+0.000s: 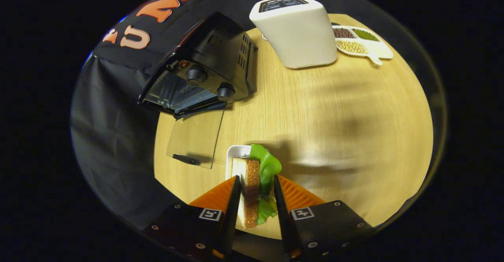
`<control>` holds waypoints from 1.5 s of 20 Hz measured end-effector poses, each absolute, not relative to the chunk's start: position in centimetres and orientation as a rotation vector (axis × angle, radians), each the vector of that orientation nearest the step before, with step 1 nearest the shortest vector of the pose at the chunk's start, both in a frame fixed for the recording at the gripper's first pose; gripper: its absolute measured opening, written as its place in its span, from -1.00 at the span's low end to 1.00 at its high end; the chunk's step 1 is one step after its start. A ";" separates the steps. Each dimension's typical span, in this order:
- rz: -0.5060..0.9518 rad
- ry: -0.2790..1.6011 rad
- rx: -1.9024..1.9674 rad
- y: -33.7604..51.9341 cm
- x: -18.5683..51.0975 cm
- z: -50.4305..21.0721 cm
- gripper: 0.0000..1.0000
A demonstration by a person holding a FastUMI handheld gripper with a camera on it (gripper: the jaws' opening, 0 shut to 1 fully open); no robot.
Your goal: Open the toaster oven, put the food inside, and close the toaster oven door.
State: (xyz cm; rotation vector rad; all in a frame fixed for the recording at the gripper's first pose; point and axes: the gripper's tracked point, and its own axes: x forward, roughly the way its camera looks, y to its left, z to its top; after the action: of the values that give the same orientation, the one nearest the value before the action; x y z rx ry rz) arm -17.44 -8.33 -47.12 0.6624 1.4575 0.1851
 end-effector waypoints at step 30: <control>-0.148 0.926 1.109 10.3 -2.7 -39.4 -0.46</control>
State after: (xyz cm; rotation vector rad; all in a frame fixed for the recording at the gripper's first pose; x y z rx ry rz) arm -2.67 10.31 -39.43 1.1085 0.9260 -0.1479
